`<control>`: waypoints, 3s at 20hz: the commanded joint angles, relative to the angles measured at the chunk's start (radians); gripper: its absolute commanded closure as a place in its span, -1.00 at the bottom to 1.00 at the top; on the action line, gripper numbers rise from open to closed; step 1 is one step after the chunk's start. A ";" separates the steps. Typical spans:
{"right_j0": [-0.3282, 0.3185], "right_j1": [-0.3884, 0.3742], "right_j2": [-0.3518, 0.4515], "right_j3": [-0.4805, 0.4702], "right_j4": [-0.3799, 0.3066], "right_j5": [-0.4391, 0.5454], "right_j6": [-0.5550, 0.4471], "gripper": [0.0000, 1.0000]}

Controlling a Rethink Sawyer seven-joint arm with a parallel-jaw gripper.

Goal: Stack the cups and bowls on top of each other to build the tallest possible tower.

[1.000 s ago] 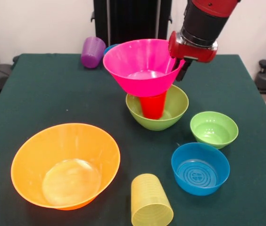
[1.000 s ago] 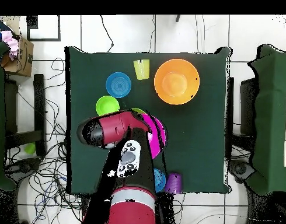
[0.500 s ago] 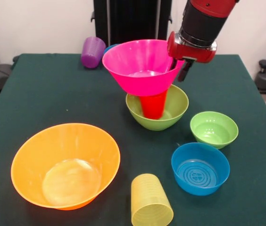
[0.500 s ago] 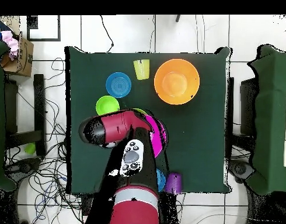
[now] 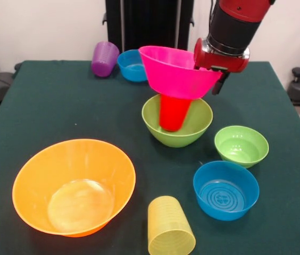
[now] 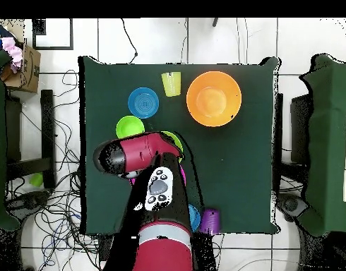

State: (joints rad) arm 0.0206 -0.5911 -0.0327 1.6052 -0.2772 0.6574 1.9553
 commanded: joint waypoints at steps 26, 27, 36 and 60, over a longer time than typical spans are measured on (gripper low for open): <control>-0.067 -0.088 0.169 0.077 0.061 0.128 -0.052 -1.00; -0.070 -0.090 0.170 0.084 0.058 0.120 -0.054 -1.00; -0.077 -0.076 0.168 0.080 0.026 0.107 -0.051 -1.00; -0.103 -0.111 0.174 0.114 0.010 0.155 -0.088 1.00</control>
State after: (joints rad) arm -0.0581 -0.6945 0.0523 1.6668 -0.2457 0.6933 1.9553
